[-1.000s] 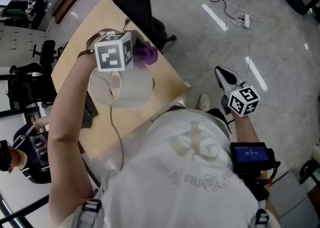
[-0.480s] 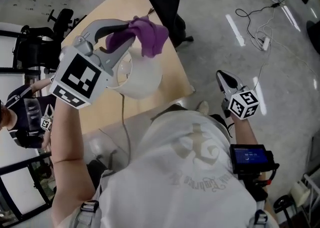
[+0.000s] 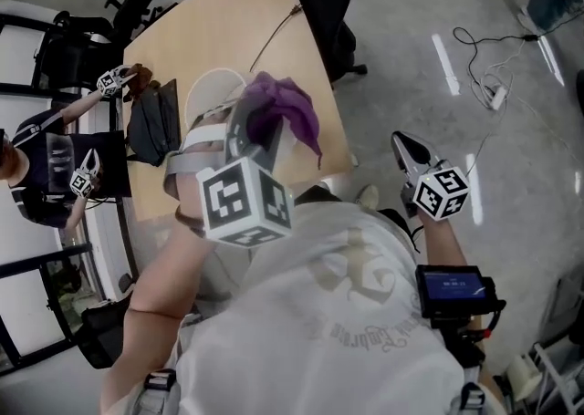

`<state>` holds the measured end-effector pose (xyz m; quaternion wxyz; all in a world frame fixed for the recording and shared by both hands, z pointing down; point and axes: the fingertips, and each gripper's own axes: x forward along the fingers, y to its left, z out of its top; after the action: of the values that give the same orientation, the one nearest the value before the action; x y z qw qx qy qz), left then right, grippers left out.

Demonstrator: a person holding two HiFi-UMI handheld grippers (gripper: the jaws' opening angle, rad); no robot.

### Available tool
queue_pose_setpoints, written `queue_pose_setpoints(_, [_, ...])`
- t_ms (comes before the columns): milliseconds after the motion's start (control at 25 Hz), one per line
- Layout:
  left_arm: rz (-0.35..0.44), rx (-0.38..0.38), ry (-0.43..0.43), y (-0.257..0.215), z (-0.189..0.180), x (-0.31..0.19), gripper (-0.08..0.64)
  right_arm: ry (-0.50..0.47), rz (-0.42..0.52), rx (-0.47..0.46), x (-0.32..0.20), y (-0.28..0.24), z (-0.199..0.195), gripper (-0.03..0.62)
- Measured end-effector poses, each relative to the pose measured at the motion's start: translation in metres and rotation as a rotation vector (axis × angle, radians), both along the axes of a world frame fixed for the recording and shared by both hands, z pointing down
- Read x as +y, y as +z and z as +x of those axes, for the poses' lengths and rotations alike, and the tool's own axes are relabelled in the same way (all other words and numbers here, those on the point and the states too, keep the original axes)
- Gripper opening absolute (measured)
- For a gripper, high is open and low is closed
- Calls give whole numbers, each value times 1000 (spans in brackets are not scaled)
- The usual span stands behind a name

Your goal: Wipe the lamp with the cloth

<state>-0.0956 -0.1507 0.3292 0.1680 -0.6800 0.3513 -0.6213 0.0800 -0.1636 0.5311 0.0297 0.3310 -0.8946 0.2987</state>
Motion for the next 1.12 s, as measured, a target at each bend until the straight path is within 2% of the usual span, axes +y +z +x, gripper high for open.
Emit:
queue_pose_setpoints(200, [-57,15,-72,46,9,14,84,-11,-11,-16,2,6,-6,14])
queue_pose_setpoints(480, [-77,122,-88,105,29,21,84,-33,-24,-11,9,12,-10,14])
queue_pose_setpoints(760, [-151,323,-181,150,35,24,86,-25,-26,8,8,13,-4,14])
queue_pose_setpoints(840, [-107,314,-169,145,34,24,84,-25,-28,12,8,14,-3,14])
queue_pose_setpoints(920, [-28,295,-136,125,34,23,84,-27,-31,19,8,14,-3,14])
queue_pose_setpoints(1120, [162,374,-129,33,22,26,84,-53,-40,35,12,12,-12,14])
